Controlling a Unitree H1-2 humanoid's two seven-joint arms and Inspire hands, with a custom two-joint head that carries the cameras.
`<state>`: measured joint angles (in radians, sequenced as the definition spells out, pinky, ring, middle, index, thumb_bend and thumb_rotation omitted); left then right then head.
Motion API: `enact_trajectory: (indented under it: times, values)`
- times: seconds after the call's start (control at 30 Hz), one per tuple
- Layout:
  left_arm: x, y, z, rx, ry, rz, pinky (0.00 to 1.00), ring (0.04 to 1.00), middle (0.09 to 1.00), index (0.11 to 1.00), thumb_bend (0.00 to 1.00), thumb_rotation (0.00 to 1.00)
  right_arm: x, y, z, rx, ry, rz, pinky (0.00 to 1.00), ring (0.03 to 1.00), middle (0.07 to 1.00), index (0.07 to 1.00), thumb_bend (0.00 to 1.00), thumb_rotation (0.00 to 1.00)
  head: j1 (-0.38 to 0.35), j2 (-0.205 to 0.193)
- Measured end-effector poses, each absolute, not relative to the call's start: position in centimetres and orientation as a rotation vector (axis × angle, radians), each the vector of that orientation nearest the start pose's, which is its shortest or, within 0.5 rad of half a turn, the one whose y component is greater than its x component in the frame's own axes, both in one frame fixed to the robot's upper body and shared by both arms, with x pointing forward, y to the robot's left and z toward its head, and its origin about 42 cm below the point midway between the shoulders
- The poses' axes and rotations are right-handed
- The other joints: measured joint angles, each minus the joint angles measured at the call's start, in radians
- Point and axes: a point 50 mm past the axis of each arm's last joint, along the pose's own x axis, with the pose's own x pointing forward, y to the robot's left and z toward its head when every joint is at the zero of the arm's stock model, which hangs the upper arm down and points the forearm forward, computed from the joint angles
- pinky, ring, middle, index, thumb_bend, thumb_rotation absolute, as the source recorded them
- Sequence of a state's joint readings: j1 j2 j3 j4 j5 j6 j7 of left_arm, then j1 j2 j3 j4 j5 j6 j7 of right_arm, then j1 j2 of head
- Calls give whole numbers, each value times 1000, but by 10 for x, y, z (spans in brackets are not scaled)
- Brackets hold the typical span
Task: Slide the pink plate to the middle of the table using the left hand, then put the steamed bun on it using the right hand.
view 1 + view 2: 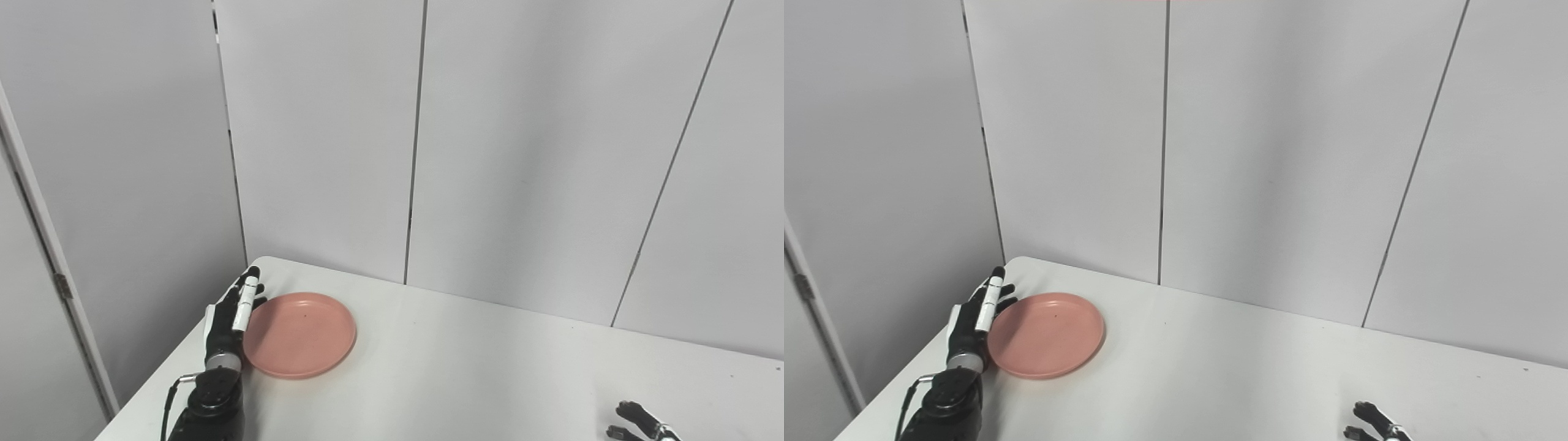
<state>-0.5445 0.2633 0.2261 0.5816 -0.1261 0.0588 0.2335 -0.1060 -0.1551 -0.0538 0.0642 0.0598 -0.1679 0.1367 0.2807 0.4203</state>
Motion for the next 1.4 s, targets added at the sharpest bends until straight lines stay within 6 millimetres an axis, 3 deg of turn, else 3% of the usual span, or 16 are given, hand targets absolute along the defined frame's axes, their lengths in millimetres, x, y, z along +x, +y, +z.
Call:
enact_trajectory:
  times: [0.13, 0.27, 0.53, 0.77, 1.03, 1.4]
  values:
    - [448, 345, 152, 33, 59, 408, 824, 804, 833, 862, 726, 915, 317, -264, 125, -111, -206, 107, 692, 723, 819, 768, 667, 1000, -2, 5]
    - [449, 339, 150, 33, 35, 394, 819, 789, 792, 822, 713, 842, 317, -265, 125, -112, -205, 108, 681, 720, 821, 772, 682, 1000, -9, 9]
    - [450, 310, 139, 73, -29, 334, 763, 777, 786, 816, 740, 867, 317, -264, 126, -119, -207, 113, 705, 728, 824, 768, 681, 1000, -38, 28]
    - [451, 288, 141, 123, -35, 261, 798, 788, 790, 811, 737, 874, 317, -262, 127, -138, -210, 114, 674, 720, 819, 763, 676, 1000, -74, 43]
    - [450, 266, 148, 104, -11, 169, 781, 781, 789, 817, 703, 894, 309, -254, 129, -162, -218, 92, 649, 714, 813, 757, 655, 1000, -175, 87]
    - [448, 246, 159, 96, 47, 97, 759, 780, 788, 815, 667, 894, 294, -229, 128, -163, -148, 87, 682, 724, 804, 784, 521, 1000, -291, 117]
